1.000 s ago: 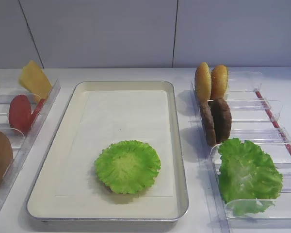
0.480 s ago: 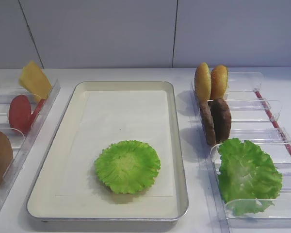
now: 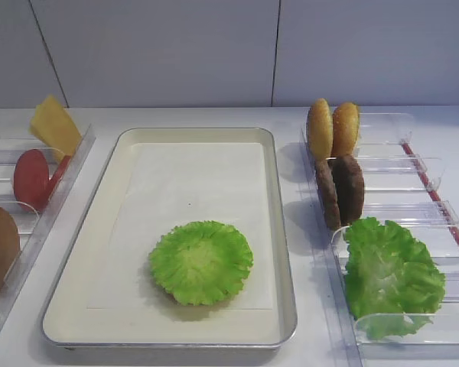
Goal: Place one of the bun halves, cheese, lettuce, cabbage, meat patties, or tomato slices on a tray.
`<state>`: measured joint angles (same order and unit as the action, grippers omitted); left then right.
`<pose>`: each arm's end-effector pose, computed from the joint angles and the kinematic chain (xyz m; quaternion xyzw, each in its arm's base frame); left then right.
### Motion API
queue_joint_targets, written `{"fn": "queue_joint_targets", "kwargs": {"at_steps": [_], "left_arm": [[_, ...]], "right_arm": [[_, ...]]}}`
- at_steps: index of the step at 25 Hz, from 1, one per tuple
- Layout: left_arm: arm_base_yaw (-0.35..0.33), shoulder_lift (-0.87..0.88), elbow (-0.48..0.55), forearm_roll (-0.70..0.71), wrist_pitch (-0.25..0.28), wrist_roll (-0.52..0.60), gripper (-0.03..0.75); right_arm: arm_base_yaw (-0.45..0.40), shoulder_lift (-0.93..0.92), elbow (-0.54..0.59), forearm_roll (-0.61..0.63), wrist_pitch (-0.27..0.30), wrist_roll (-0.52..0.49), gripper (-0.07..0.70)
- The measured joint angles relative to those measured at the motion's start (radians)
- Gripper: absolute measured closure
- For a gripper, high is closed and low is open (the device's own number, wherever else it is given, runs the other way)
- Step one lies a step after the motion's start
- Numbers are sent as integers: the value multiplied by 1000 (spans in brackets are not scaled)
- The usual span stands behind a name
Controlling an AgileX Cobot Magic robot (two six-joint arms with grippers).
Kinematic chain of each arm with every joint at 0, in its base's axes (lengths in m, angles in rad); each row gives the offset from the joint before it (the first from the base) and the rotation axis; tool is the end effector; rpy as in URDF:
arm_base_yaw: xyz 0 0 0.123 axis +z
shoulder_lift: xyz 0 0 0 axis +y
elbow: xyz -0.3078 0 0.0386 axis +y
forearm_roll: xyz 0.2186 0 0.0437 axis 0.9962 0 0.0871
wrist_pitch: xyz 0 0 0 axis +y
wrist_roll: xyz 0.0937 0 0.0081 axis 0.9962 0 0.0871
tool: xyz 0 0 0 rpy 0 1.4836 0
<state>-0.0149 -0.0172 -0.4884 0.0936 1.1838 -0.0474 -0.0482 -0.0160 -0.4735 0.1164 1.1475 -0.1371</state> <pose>-0.0604 0.0090 0.2482 -0.0191 0.8812 0.0319 0.4712 -0.0567 0.0127 0.2476 -0.0434 0.8750 0.0135 0.4819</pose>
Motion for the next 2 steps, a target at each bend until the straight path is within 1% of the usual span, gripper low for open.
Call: {"fn": "queue_joint_targets", "kwargs": {"at_steps": [2], "left_arm": [[0,0,0,0,0,0,376]], "right_arm": [[0,0,0,0,0,0,148]]}}
